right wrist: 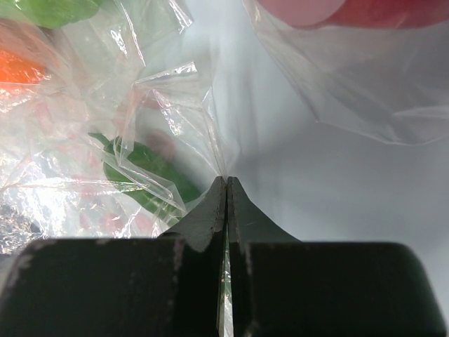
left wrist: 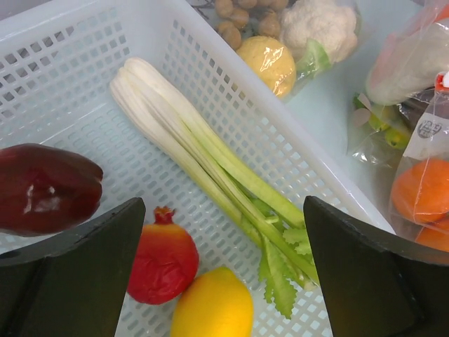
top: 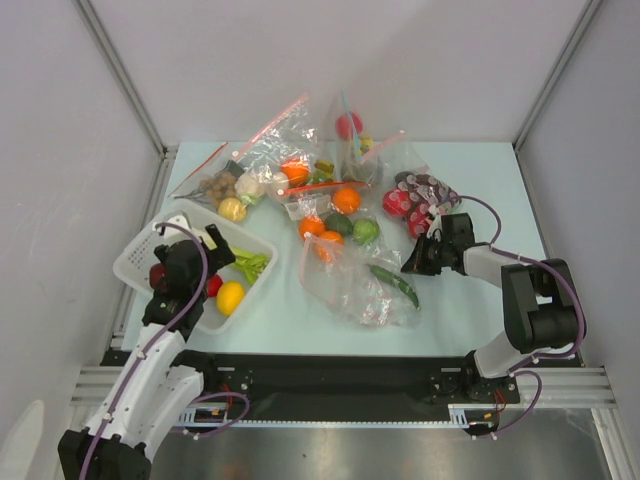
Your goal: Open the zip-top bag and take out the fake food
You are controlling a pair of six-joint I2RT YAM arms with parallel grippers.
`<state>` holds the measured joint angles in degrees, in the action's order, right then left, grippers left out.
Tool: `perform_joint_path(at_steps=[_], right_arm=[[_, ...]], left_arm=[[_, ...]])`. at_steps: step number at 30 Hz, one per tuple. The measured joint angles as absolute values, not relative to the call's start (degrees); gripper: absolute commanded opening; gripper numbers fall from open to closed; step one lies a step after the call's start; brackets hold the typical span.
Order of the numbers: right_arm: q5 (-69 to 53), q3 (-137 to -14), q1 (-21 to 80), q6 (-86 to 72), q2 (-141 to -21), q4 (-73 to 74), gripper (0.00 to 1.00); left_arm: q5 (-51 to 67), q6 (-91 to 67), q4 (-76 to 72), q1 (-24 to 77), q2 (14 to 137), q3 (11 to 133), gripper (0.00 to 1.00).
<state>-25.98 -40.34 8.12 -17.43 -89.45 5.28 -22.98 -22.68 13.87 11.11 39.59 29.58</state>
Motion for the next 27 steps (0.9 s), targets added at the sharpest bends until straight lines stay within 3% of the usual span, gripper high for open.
perform_joint_path(at_steps=[9, 20, 27], right_arm=[[-25.98, -40.34, 8.12, -17.43, -89.47, 5.32, 0.0], [-25.96, -40.34, 8.12, -17.45, -89.47, 5.32, 0.0], [-25.98, -40.34, 8.12, -17.45, -89.47, 5.37, 0.0]], left_arm=[[-18.61, -20.86, 10.61, 13.87, 42.02, 29.61, 0.88], [-7.14, -14.81, 7.46, 30.59, 51.22, 38.35, 0.55], [0.38, -12.53, 6.57, 36.62, 57.01, 40.25, 0.5]])
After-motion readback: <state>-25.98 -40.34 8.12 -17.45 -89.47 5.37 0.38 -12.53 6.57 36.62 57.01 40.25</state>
